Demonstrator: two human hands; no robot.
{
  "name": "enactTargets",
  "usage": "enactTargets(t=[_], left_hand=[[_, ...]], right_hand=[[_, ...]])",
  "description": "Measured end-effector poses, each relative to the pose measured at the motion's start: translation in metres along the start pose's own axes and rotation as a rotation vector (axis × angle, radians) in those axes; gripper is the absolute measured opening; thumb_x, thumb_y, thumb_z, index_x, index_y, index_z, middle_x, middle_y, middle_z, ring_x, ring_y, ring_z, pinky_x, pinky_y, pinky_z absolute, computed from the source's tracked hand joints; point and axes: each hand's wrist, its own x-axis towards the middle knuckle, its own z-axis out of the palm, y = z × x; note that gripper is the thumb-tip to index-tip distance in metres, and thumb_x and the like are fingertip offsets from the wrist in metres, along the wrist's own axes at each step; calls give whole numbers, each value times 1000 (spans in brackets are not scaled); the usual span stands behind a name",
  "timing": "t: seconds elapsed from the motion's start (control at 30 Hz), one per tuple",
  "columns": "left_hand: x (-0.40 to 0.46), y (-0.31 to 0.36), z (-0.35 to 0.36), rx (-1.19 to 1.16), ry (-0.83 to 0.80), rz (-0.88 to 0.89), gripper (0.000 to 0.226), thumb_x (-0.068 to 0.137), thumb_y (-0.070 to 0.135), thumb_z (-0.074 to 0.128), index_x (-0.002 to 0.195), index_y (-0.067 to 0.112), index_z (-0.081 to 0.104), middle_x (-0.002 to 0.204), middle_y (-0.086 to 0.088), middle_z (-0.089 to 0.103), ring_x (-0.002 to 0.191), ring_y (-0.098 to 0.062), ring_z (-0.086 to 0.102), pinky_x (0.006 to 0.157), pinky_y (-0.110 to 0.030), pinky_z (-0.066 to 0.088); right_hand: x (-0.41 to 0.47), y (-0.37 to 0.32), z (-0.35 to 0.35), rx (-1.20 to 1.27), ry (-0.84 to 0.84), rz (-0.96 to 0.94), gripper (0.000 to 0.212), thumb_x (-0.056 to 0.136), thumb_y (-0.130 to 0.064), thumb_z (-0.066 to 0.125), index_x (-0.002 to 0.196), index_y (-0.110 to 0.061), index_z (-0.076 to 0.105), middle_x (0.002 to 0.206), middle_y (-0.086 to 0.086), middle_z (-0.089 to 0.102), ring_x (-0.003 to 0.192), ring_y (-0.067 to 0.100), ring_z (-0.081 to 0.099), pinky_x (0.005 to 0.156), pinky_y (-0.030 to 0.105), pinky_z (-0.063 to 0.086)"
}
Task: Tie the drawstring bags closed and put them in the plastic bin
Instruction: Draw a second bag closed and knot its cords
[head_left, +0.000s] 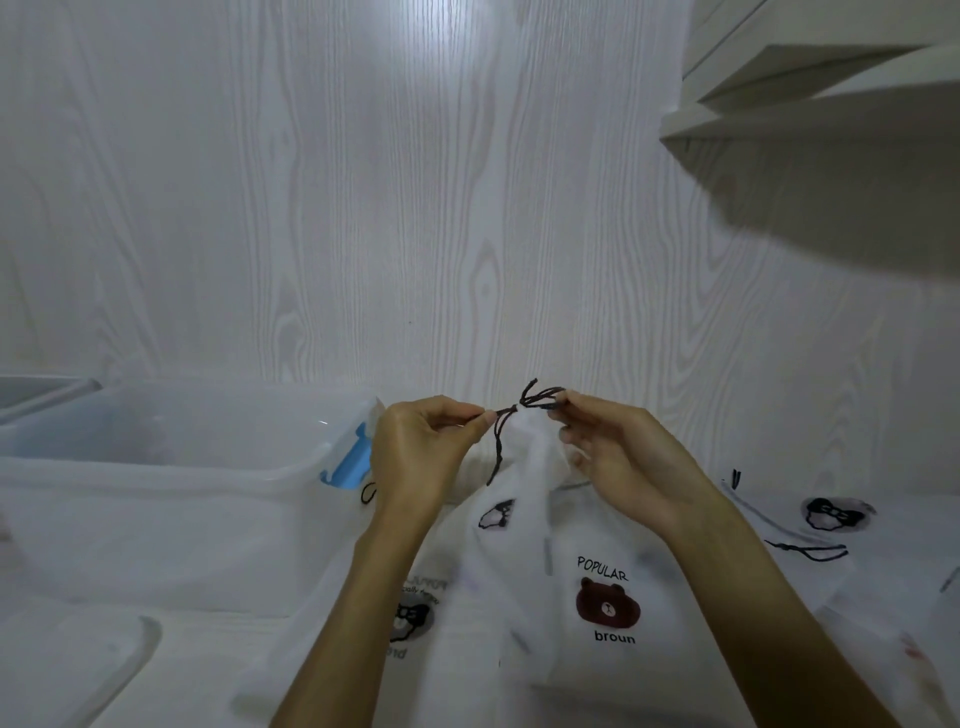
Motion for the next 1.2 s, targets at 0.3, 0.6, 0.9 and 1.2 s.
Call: enactTargets(t=[0.3, 0.6, 0.9, 1.2], left_hand=[[0, -3, -3, 11, -32, 28, 14, 72, 19, 82, 67, 28, 72, 65, 10, 71, 65, -8, 69, 73, -36, 59], [5, -2, -2, -13, -124, -63, 14, 71, 17, 82, 67, 25, 71, 65, 5, 72, 66, -11, 70, 69, -26, 58], [-3, 34, -20, 108, -702, -392, 61, 82, 70, 42, 121, 26, 60, 112, 5, 65, 97, -6, 62, 69, -15, 52], [-9, 90, -71, 124, -550, -381, 51, 82, 21, 73, 127, 11, 50, 101, -7, 67, 76, -14, 66, 60, -19, 57]], right_hand=[[5, 7, 1, -775, 351, -90, 35, 84, -20, 48, 55, -18, 28, 53, -5, 26, 51, 11, 21, 54, 26, 19], [5, 3, -8, -418, 278, -7, 37, 88, -31, 52, 54, -19, 42, 58, -3, 44, 54, 11, 34, 58, 26, 29], [-10, -15, 19, -175, -66, 91, 17, 94, -20, 51, 90, -9, 64, 103, 10, 71, 99, 20, 68, 89, 31, 46], [-66, -53, 46, -543, 132, -178, 20, 92, -24, 57, 110, -17, 63, 95, -3, 72, 83, 9, 66, 81, 25, 47]])
